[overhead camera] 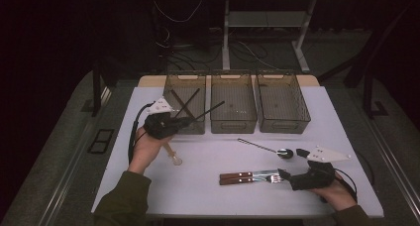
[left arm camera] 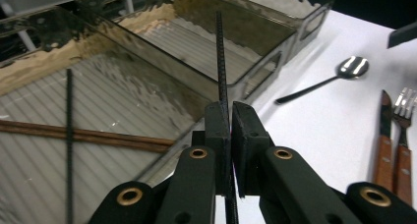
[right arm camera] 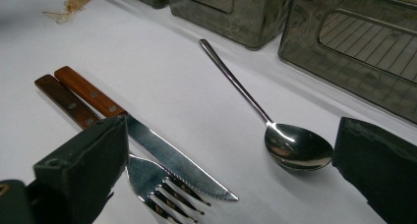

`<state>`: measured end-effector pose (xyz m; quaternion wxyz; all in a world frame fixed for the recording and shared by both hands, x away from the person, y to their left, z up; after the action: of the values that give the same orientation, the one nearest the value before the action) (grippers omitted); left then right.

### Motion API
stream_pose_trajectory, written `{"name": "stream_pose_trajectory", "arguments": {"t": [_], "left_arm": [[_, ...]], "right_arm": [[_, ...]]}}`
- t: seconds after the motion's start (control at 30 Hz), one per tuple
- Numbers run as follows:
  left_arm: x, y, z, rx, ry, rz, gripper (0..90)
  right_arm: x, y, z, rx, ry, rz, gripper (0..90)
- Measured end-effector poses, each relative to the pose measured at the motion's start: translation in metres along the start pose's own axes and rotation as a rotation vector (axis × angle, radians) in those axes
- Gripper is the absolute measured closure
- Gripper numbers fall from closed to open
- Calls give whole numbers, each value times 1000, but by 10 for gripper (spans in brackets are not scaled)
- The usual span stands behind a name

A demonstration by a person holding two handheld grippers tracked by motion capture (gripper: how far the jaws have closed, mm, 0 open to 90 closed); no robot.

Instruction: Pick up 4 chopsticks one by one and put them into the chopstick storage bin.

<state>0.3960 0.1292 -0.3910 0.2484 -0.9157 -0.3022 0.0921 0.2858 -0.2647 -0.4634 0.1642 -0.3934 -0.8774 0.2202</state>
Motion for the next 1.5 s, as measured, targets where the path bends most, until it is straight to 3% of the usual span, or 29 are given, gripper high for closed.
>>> {"name": "stream_pose_trajectory", "arguments": {"t": [0.2, 0.4, 0.6, 0.87, 0.93, 1.07, 1.3, 1.5], "left_arm": [[17, 0, -8, 8, -21, -36, 853], [34, 3, -13, 20, -67, -79, 853], [55, 5, -18, 64, -98, -155, 853], [77, 21, -20, 106, -179, -238, 853], [81, 27, -19, 113, -218, -255, 853], [85, 40, -15, 161, -239, -274, 853], [88, 60, -7, 259, -224, -291, 853], [87, 70, -1, 303, -229, -302, 853]], "right_arm": [[0, 0, 0, 2, -1, 1, 10], [0, 0, 0, -3, 2, 3, 10], [0, 0, 0, 0, 1, 1, 10], [-1, 0, 0, -1, 4, 1, 10], [-1, -1, 0, -2, 5, 1, 10], [-1, -1, 0, -3, 6, 1, 10], [-1, -1, 0, -5, 2, -1, 10], [-1, -1, 0, -1, 5, -3, 10]]}}
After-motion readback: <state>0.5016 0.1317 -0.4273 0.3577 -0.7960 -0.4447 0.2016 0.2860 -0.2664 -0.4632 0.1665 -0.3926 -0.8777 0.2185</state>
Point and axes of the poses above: each handheld gripper's, and its own axes: y roughly forward along the jaws, z roughly out of its underside, x roughly to its left, the point moved 5 cm from there along y, roughly forward along the jaws, and after that the axes turned 3 degrees about y, right-handed, at the moved point
